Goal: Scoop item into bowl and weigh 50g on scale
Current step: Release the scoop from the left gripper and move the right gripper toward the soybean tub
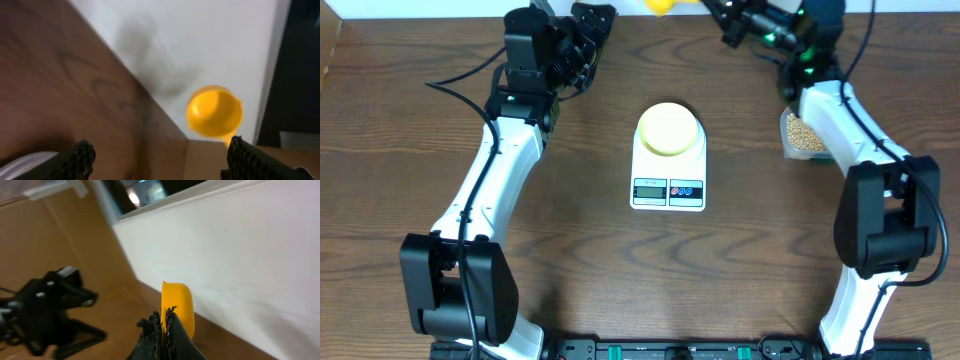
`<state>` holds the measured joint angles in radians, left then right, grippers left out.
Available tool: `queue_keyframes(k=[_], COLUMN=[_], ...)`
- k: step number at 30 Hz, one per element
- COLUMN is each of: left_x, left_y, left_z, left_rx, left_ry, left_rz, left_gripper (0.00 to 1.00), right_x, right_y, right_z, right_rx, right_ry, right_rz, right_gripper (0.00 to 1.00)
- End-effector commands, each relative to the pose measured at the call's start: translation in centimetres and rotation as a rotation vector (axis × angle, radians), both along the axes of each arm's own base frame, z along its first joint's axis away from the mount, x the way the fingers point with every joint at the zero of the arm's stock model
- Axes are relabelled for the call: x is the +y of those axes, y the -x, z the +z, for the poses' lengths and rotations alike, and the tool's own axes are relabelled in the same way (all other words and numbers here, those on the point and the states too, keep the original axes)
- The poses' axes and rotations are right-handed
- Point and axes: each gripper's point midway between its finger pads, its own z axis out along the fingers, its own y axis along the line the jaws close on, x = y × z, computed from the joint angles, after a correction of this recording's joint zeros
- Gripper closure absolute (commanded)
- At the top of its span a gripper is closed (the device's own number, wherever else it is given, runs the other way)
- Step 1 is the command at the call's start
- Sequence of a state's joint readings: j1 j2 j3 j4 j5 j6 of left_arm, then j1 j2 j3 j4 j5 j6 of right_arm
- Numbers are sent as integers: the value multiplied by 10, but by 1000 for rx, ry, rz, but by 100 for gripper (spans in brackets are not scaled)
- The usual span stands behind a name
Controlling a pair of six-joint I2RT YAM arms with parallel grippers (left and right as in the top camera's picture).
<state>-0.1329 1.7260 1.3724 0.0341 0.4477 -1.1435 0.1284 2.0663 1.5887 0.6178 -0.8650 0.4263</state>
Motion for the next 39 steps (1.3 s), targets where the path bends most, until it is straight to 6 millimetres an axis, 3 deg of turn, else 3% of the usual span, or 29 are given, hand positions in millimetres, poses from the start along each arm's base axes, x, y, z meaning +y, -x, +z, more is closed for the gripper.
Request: queue_keyframes(k=[1, 5, 13, 21, 26, 39], left_x=[-4, -3, -1, 13, 26, 26], left_y=[7, 16, 17, 10, 5, 5], left_z=[7, -11, -14, -17, -18, -18], left_rx=[5, 79, -44, -136, -128, -147], left_ry=[-15, -43, -253, -470, -523, -558], left_rz=[-30, -39, -147, -158, -99, -119], left_gripper=[14, 14, 14, 14, 13, 14], right_x=[-29, -62, -116, -122, -122, -121], right_y=[-13, -23, -32, -32, -32, -38], right_z=[11, 11, 10, 5, 5, 3], right_rx=[-72, -73, -64, -45, -56, -80], right_ry=[28, 31, 36, 42, 52, 80], right_rz=[-90, -152, -231, -228, -229, -281], right_gripper=[99, 99, 99, 99, 99, 99])
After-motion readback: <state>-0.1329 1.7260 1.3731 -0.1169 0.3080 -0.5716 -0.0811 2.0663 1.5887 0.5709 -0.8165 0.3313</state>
